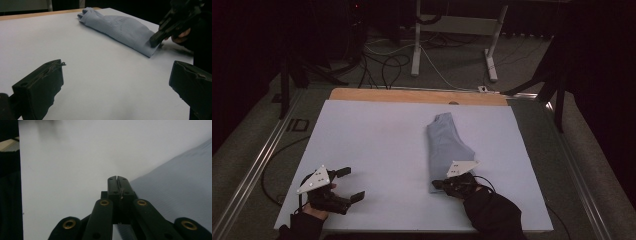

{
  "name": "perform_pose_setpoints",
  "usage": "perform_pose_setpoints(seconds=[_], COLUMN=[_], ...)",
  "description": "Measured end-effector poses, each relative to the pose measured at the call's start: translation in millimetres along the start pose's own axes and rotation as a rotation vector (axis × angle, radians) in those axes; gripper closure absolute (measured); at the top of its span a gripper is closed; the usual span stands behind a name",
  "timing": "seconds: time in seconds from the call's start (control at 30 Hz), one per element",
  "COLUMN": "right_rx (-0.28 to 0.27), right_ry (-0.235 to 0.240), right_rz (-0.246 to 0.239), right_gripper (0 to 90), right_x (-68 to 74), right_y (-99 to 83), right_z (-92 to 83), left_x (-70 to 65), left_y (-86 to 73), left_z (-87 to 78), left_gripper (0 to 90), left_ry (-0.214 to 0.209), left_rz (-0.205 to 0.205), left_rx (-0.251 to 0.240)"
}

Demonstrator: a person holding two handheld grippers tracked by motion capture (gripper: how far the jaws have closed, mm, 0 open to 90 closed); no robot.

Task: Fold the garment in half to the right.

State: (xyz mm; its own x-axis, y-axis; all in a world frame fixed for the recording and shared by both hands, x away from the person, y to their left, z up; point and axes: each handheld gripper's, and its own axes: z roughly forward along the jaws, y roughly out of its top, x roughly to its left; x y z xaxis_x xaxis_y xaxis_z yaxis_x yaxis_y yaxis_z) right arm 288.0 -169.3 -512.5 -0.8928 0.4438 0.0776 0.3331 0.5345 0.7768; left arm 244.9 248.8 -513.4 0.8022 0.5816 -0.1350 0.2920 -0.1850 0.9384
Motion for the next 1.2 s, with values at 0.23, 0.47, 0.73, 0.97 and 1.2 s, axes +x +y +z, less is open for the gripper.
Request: perform_pose_setpoints(seconds=[0.23,0.47,0.73,0.97,1.2], right_rx=[-0.089,-0.107,-0.160,-0.193,-0.202], right_ry=[-0.035,-0.043,-0.029,-0.080,-0.131], right_rz=[0.015,0.038,0.078,0.079,0.097], right_gripper=[42.3,14.7,8.9,8.9,8.9], right_x=[-8.0,-11.2,-20.1,-27.6,-34.0], right_y=[6.2,5.9,3.5,-1.4,-13.8], right_z=[-22.6,-23.9,-31.5,-42.2,-58.5], left_x=[0.8,1.4,3.7,5.9,7.9], left_y=[1.2,0.7,1.5,1.7,0.7], left_z=[-2.2,-1.7,-4.3,-8.8,-11.8], left_gripper=[0.2,0.2,0.2,0.2,0.1], left_ry=[0.009,0.004,0.005,0.012,0.020], left_rz=[0.010,0.009,0.010,0.009,0.010], left_rx=[0.000,0.006,0.013,0.006,0.012])
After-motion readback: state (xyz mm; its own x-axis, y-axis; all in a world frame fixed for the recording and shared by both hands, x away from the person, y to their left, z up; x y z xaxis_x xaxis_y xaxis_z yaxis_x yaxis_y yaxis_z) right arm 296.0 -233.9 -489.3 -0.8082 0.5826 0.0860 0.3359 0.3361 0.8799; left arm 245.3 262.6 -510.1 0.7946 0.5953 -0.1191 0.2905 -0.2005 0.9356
